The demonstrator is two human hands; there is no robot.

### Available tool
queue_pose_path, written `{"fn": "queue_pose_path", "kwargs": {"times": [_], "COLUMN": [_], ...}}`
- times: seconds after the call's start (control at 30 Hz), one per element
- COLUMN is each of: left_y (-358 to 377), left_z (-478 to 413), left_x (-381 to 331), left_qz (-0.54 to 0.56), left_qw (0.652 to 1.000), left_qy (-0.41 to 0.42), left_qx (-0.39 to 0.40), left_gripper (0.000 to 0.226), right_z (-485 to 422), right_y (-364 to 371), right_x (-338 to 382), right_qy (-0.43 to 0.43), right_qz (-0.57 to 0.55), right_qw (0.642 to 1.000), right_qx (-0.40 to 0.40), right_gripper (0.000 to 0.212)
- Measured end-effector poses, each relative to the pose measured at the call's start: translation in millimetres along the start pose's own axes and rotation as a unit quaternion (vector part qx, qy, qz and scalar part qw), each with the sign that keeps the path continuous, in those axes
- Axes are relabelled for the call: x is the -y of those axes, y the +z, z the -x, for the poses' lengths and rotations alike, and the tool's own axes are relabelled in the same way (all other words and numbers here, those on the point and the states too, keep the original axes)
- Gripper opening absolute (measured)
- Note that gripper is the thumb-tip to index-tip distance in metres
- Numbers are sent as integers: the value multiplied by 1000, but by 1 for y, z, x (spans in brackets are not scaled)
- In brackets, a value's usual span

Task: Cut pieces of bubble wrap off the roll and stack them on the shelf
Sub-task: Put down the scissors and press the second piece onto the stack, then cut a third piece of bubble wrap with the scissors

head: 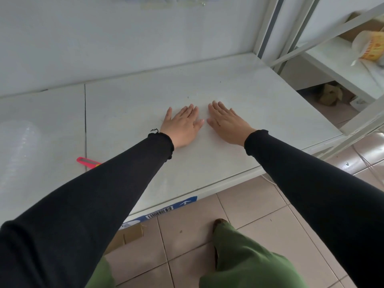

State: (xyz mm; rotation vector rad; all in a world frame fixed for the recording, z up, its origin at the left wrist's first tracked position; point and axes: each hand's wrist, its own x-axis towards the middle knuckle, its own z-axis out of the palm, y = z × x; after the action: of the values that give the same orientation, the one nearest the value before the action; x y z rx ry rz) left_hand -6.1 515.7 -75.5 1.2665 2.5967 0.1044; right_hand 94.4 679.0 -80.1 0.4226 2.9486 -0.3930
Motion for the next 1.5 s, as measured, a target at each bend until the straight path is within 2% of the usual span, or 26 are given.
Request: {"fn": "queue_pose_path", "kwargs": {"times": [0.27, 0.43, 0.53, 0.63, 0.83, 0.97, 1.17, 1.5], "left_y": [14, 9, -9, -33, -53, -60, -54, -29], "left_z": [0, 0, -2, 9, 54, 93, 163, 245], "left_x": [-7, -6, 3, 14, 51, 67, 86, 129], "left_qz": [-19, -1, 17, 41, 111, 93, 74, 77], "left_qw": [1000, 999, 999, 999, 987, 980, 972, 963], "left_qy": [-24, -24, 7, 29, -3, -14, -35, -111], "left_qx": [6, 26, 49, 8, -115, -174, -219, -232], "left_gripper": [66, 66, 61, 49, 46, 37, 25, 28], "right_z": [1, 0, 1, 3, 23, 47, 80, 96], "right_y": [16, 10, -1, -14, -33, -34, -10, 19], "right_x": [-7, -7, -2, 4, 30, 66, 137, 214], "right_qy": [4, 11, 28, 45, 40, 29, -42, -83], "right_qz": [15, 15, 28, 24, -68, -82, -63, -88], "right_qw": [999, 1000, 999, 999, 984, 973, 977, 976], "right_qx": [-34, -8, 18, 6, -159, -214, -197, -181], "right_gripper": [63, 63, 62, 58, 38, 27, 24, 28]}}
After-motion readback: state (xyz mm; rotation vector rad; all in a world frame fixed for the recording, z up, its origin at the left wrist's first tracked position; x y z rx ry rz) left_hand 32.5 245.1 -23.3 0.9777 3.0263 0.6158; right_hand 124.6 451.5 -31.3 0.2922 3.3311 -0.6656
